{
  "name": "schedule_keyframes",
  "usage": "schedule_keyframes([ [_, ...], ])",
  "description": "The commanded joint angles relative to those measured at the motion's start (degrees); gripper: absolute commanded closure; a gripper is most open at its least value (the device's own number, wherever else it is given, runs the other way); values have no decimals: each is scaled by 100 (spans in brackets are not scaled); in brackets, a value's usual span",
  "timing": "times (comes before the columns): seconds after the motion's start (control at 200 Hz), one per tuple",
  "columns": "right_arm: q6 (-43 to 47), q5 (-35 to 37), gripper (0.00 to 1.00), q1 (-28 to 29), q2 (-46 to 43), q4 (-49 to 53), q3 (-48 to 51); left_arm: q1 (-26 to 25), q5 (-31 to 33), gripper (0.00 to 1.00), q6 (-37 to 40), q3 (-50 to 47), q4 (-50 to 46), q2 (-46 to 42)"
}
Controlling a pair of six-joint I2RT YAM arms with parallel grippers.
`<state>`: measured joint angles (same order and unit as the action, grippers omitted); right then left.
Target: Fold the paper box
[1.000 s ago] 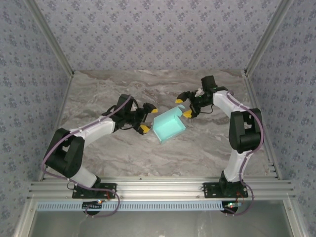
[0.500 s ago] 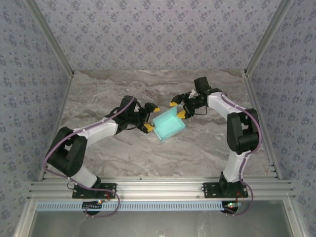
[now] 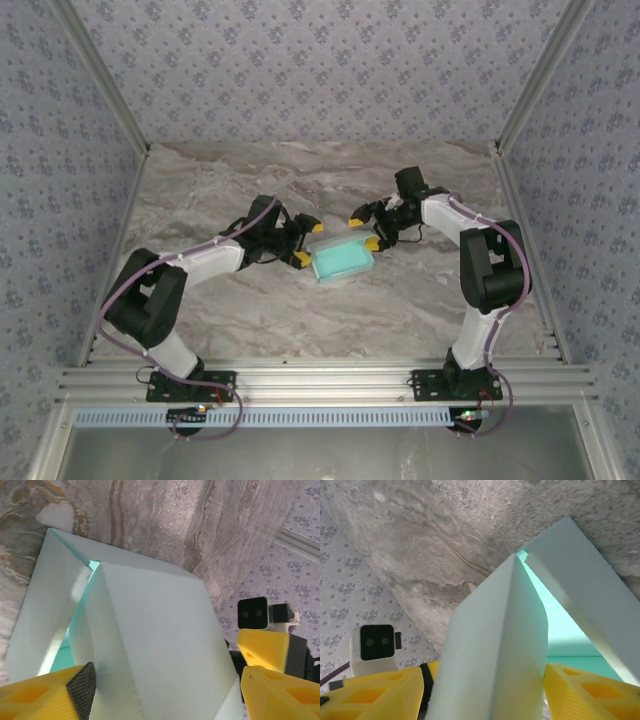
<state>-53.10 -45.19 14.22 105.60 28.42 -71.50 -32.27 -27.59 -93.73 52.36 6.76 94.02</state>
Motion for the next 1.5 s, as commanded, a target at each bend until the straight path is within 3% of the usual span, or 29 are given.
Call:
schedule_keyframes([
  [0.0, 239, -61, 33, -7, -180, 237, 130, -16, -16, 23, -455, 345, -60, 114],
  [0.715, 305, 232, 30, -93, -480, 166, 794, -51, 1, 31, 272, 42, -434, 143],
  [0.939, 323, 321, 20, -119, -759, 285, 840, 45, -38, 30, 669, 153, -663, 117],
  [1.199, 902, 469, 14, -282, -822, 759, 720, 420, -4, 25, 1773, 444, -1248, -70],
  [1.394, 1495, 915, 14, -303, -1010, 1278, 543, 442, 324, 23, 3669, 1245, -2483, -61],
  [1.499, 1903, 1463, 14, -277, -1120, 1583, 425, 339, 14, 22, 4542, 1664, -2771, 147],
])
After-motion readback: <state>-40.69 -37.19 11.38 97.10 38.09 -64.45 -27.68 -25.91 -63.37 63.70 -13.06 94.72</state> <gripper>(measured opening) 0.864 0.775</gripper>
